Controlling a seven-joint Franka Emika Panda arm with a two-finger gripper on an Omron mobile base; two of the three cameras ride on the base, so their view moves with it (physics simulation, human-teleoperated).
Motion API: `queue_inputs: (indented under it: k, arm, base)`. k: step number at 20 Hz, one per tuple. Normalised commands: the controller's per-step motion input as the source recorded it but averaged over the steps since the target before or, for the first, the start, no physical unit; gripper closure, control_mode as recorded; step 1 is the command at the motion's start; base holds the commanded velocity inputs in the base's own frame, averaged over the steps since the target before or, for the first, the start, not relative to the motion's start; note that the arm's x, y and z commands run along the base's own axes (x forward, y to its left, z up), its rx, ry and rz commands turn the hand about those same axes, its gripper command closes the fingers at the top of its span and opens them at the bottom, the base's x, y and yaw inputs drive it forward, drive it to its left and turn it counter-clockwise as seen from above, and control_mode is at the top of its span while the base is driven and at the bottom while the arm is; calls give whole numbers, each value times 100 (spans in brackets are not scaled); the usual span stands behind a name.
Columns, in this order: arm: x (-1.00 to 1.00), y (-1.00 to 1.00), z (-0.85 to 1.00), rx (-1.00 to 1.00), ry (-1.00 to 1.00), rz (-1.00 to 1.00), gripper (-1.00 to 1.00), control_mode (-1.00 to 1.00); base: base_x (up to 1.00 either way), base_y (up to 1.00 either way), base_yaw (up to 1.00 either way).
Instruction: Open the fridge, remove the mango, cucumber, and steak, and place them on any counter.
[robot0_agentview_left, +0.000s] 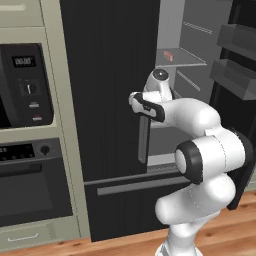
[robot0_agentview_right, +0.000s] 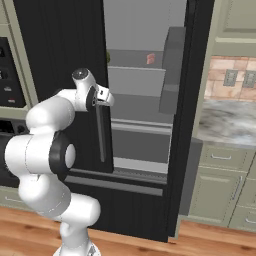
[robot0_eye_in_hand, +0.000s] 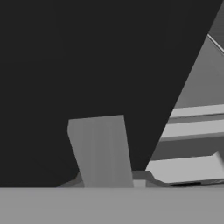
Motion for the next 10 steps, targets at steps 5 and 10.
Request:
queue_inputs:
  k: [5, 10]
  arm:
    - [-44, 0, 0, -1, -7, 0, 100, -100]
    - [-96, 8, 0, -1, -14, 1, 100, -100]
  base:
    - [0, 0, 0]
    - [0, 0, 0]
